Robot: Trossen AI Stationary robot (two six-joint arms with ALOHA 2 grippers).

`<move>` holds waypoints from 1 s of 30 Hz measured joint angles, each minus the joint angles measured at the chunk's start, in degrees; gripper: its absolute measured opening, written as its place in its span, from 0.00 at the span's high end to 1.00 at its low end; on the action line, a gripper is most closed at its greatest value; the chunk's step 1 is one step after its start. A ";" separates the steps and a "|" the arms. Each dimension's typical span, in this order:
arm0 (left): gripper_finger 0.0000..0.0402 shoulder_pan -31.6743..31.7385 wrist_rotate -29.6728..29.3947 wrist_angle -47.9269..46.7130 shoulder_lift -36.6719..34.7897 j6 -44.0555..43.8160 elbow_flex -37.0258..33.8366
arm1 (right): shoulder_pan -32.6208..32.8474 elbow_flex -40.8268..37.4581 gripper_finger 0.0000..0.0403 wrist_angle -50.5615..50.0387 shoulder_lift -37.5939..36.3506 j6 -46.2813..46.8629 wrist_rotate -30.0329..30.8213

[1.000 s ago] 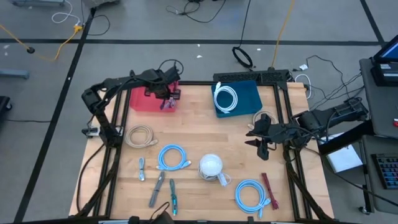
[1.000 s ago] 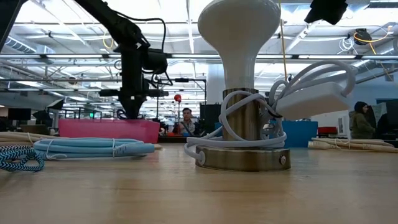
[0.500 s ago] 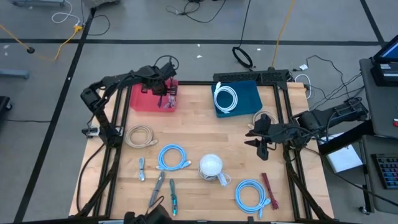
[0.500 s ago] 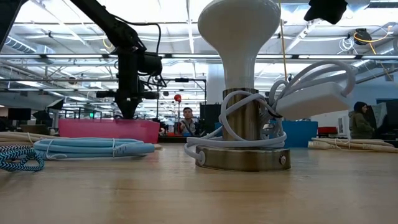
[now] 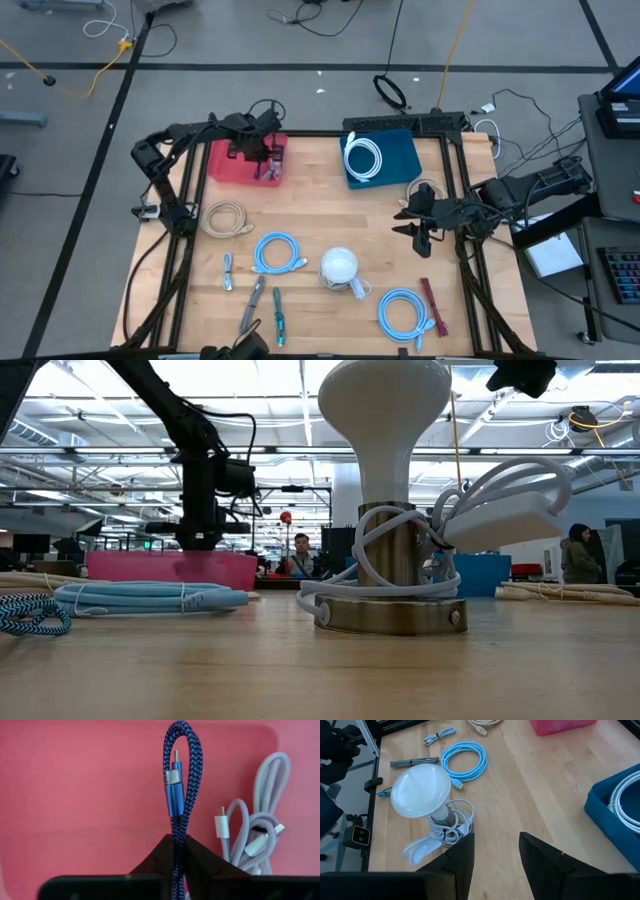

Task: Pick & Place USB Port
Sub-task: Put the violet USB cable into the pink bin, then put the right light brown USB cable into the blue bin

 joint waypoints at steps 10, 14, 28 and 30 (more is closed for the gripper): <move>0.68 -1.22 -1.30 1.02 -2.24 -0.58 0.81 | -0.02 0.00 0.64 -0.11 0.00 -0.63 0.02; 0.67 -1.24 -1.48 1.23 -6.81 -1.02 0.84 | -0.02 0.00 0.64 -2.37 -0.04 -0.04 1.52; 0.66 -13.92 9.68 10.05 -34.29 0.47 0.87 | -11.72 0.00 0.64 -5.81 1.19 -7.11 15.48; 0.66 -19.33 9.30 8.84 -36.30 0.51 0.87 | -14.85 0.00 0.64 -5.77 2.12 -8.88 12.87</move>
